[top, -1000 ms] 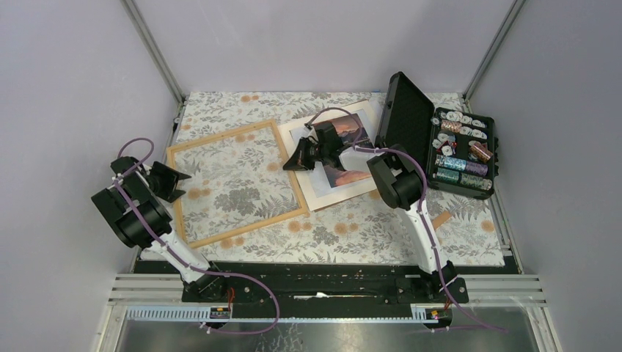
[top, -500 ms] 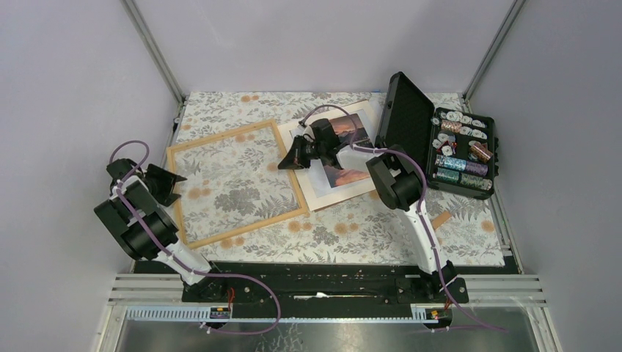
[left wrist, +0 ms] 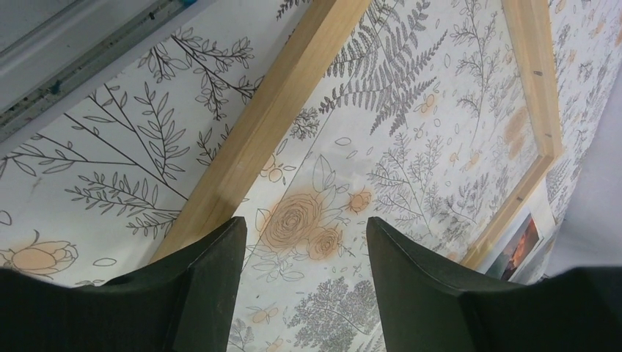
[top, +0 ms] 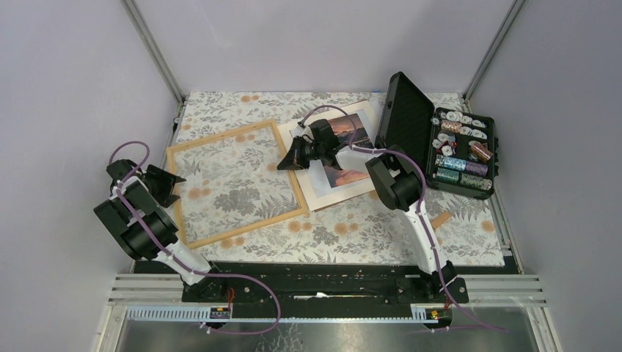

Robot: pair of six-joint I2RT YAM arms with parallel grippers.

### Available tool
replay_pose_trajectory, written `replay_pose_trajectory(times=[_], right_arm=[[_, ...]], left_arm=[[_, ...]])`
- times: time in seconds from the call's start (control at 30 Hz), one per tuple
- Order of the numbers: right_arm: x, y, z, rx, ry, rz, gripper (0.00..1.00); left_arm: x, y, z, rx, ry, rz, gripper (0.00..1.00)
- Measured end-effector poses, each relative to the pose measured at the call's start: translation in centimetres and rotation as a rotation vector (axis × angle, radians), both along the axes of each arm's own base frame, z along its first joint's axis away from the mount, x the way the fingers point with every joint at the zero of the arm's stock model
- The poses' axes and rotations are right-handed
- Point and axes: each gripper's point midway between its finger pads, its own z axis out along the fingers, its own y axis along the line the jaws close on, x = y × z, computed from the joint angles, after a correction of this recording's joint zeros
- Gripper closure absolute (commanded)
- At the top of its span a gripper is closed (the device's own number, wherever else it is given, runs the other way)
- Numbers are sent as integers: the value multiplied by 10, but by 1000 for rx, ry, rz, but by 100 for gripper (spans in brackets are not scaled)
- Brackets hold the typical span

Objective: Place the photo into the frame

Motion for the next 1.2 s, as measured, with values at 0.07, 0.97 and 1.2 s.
replay_pose_trajectory(times=[0.07, 0.97, 1.2], right_arm=[[0, 0, 0, -1, 1, -1, 100], [-6, -4, -14, -39, 28, -9, 100], [-7, -5, -14, -44, 29, -4, 100]], left_arm=[[0, 1, -1, 3, 0, -2, 35], [-5, 2, -5, 21, 16, -6, 35], [-7, 0, -5, 17, 20, 2, 20]])
